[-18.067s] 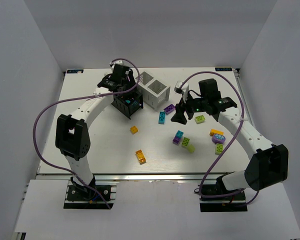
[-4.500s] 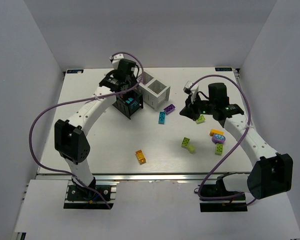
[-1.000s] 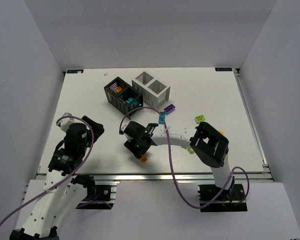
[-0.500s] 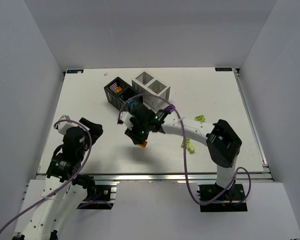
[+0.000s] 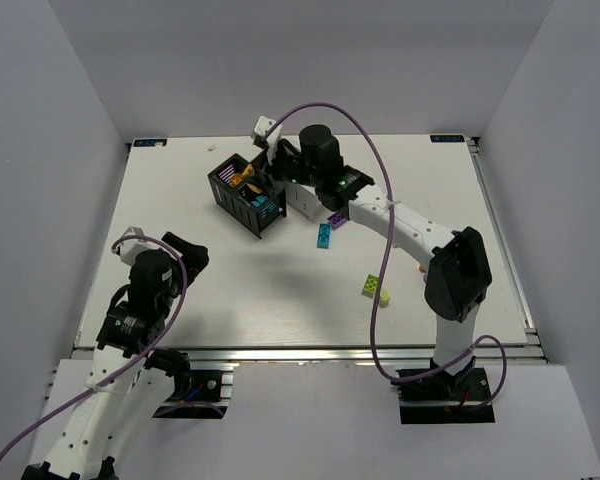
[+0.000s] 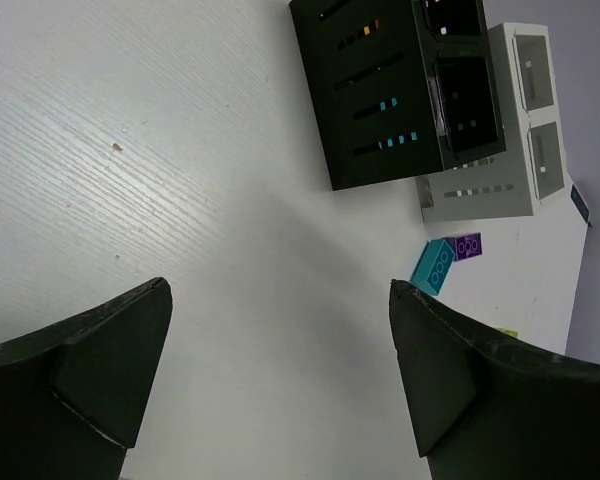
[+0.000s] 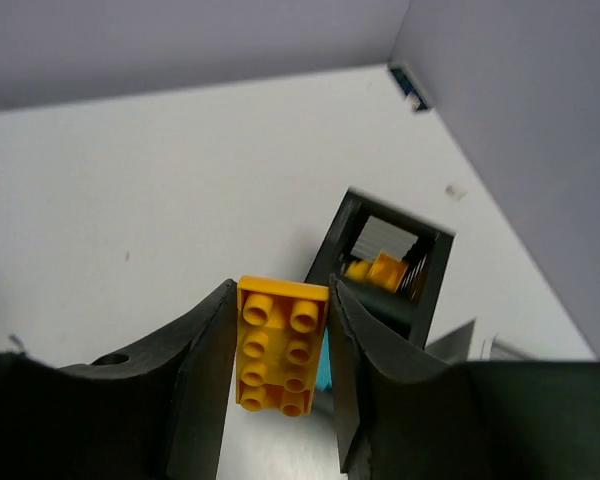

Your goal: Sort the legos into containers by color

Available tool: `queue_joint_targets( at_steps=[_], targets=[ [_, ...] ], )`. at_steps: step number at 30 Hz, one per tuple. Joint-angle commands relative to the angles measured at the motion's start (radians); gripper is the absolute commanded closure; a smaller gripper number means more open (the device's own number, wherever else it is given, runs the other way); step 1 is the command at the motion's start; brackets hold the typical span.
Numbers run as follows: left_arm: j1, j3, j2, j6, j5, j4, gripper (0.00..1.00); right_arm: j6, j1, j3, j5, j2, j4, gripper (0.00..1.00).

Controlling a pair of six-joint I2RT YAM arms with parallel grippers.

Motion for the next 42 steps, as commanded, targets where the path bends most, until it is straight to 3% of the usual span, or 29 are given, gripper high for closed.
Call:
queue_joint_targets(
  at_steps=[1,6,9,12,26,33,42],
  targets=[
    [0.005,-0.011,0.005,0.01,0.012,0.032,0.02,0.092,0.002,0.055,0.01,0.078,0.342,1.0],
    [0.005,-0.028,-0.005,0.001,0.022,0.04,0.02,0.207,-0.001,0.365,0.08,0.322,0.367,1.0],
    [0.005,-0.037,-0.007,-0.001,0.025,0.04,0.02,0.257,-0.003,0.455,0.1,0.432,0.436,1.0],
    [0.005,-0.047,-0.007,-0.001,0.028,0.044,0.02,0.299,-0.003,0.469,0.119,0.493,0.525,1.0],
    [0.005,-0.071,0.018,-0.012,0.059,0.072,0.02,0.273,0.003,0.514,0.234,0.63,0.546,0.99],
    [0.005,-0.073,0.021,0.001,0.11,0.115,0.02,0.268,-0.009,0.483,0.228,0.635,0.554,0.63],
    [0.005,-0.073,0.053,0.014,0.182,0.195,0.03,0.27,-0.027,0.451,0.225,0.615,0.563,0.43]
  ],
)
